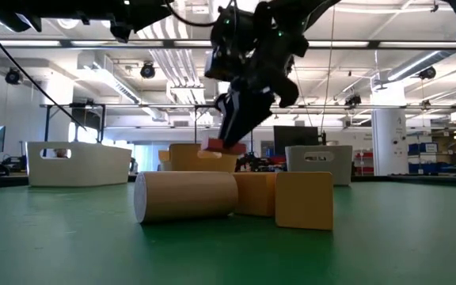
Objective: Sort & place blocks by color
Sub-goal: Put the orange block into the light gray bin
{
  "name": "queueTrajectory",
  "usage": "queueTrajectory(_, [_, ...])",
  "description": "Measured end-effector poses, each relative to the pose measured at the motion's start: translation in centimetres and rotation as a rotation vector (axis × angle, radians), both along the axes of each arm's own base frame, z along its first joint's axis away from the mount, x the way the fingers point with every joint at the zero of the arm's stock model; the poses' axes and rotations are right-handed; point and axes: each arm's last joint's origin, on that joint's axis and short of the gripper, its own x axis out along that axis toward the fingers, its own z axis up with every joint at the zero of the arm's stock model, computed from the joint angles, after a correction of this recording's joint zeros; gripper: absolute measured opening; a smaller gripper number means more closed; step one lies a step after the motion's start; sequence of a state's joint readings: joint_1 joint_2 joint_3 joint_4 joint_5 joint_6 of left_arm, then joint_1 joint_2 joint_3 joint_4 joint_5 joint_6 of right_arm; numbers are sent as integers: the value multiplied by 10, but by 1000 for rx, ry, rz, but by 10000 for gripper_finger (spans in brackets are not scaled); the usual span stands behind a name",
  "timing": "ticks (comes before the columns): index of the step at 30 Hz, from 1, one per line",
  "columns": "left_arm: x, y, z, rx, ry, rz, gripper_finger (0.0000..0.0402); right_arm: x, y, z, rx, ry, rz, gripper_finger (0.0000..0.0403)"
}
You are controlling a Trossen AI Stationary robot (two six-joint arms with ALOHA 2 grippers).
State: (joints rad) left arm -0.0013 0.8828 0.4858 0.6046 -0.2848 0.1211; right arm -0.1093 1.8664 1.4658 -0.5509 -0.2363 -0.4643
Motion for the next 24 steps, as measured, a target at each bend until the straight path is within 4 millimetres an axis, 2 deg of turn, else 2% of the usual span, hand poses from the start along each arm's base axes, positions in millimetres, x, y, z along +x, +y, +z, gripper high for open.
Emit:
queueTrajectory(7, [0,0,-1,-5,8,-1,192,-15,4,32,32,-13,-53,110])
queueTrajectory(14, [5,0,-7,-9,47,-2,192,-41,8,63,83,20,-131,110])
queueTrajectory(20, [14,0,-17,-14,100,-2,192,-66,19,71,127,45,-182,110])
queueTrajectory(24, [24,0,-27,-63,147,-9,192,-83,25,64,134,56,-233,110])
